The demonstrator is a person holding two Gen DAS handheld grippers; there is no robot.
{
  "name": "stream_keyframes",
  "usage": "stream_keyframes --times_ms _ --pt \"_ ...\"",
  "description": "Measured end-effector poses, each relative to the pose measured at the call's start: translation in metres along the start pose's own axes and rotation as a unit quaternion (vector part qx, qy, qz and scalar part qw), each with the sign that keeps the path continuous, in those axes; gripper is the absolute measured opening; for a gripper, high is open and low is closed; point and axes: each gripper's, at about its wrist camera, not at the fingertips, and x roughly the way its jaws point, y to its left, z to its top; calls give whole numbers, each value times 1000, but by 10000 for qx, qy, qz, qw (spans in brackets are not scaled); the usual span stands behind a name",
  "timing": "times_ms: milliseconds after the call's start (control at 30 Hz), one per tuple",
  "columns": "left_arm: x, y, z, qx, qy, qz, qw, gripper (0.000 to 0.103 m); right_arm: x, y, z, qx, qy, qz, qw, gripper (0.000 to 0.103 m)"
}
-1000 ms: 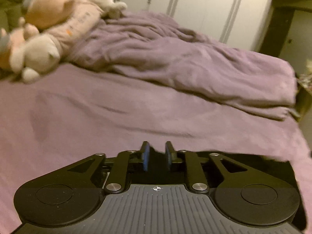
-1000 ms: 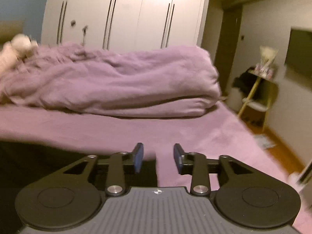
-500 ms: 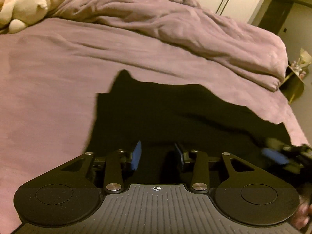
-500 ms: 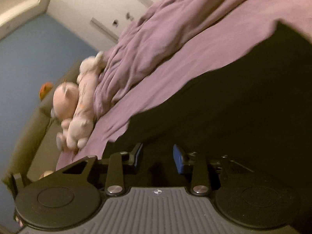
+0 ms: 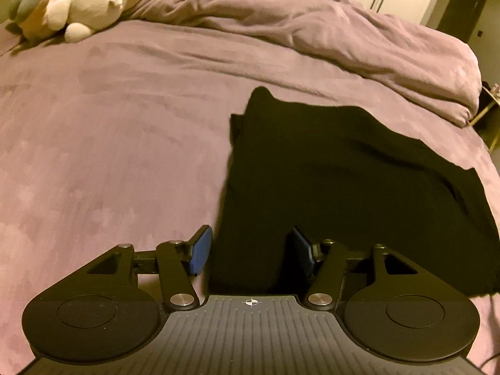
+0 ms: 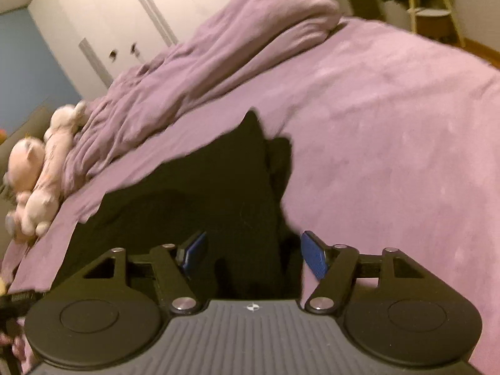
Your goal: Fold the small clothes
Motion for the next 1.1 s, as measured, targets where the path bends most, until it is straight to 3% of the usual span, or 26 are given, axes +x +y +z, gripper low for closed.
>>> stream_keyframes --times_ms 33,200,267,333,433,533,833,933,1100 --pt "-2 0 -1 -12 54 17 10000 62 1 4 -5 -119 71 -21 9999 66" --pt "-9 -4 -5 7 112 93 9999 61 -3 35 -12 -1038 58 -533 9932 33" --pt "-9 -4 -6 -34 177 110 9998 61 -2 39 -10 -1193 94 -680 9905 8" --pt "-9 -4 -6 -45 227 98 9997 62 -6 41 -8 -1291 54 -726 9890 5" --pt "-8 -2 -7 -43 254 109 9996 62 -14 43 -8 -1425 -132 -937 9853 4" --pt "-8 2 -7 -160 307 47 9994 62 -6 35 -11 -1427 26 -1384 9800 5" --pt "-10 33 -9 -987 430 -787 9911 62 -10 44 -8 -1052 -124 -1732 9792 15" --pt "-10 40 -10 -1234 438 -1061 9857 61 -15 55 -9 -1038 -302 -1468 9832 16" --pt "-4 56 -15 -1972 581 -1584 9657 60 -8 86 -20 -1390 -173 -864 9864 16"
